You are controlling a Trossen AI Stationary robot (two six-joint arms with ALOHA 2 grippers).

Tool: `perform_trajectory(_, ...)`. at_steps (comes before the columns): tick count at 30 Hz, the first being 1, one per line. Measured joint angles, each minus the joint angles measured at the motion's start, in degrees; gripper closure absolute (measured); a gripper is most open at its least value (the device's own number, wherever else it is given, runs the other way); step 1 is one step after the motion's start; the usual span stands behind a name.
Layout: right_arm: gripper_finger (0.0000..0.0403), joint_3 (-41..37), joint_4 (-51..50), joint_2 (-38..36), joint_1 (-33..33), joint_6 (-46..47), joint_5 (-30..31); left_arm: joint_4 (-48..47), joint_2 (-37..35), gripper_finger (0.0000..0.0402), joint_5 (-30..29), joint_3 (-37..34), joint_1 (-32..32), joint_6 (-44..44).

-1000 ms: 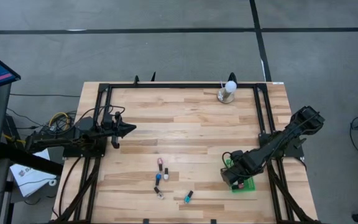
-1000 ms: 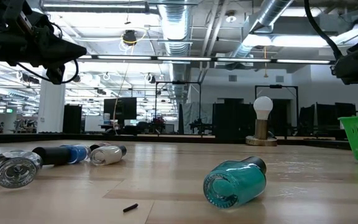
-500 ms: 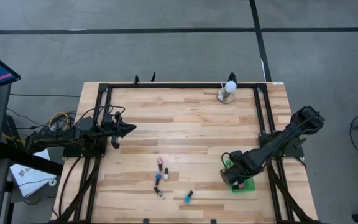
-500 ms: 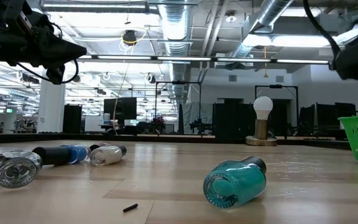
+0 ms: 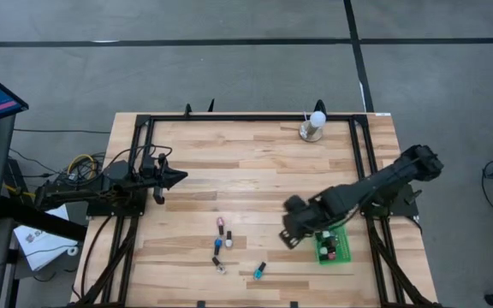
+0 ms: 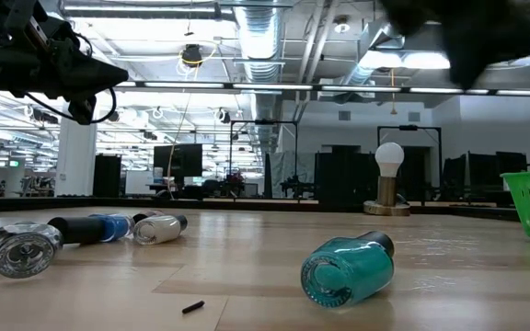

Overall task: Pick & Place Nail Polish
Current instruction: Put the light blue nail polish into the green bin

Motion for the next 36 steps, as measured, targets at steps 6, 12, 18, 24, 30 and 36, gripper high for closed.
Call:
perform_trajectory(6,0.0308,9.24,5.36,10.56,-1.61,-28.37,-0.5,-0.02,0.0,0.0401,0.0,-0.01,0.02,-0.01)
perform_trajectory(12,0.0248,18.89,4.58,21.65,-0.67,-51.84,-4.36,0.02,0.0,0.0401,0.0,-0.01,0.0,-0.01)
perform_trajectory(18,0.018,24.39,4.22,29.68,-0.04,-67.08,-6.86,0.04,0.0,0.0401,0.0,-0.02,0.02,-0.01)
perform_trajectory(24,0.0171,26.58,4.41,33.14,0.46,-77.56,-7.82,0.02,0.0,0.0401,0.0,-0.02,0.0,0.01)
perform_trajectory(30,0.0179,26.54,4.52,33.96,1.2,-80.29,-8.16,0.04,0.0,0.0401,0.0,-0.02,0.0,-0.01)
perform_trajectory(36,0.018,26.61,6.72,33.88,1.9,-82.0,-8.24,0.01,0.0,0.0401,0.01,-0.02,0.01,0.0)
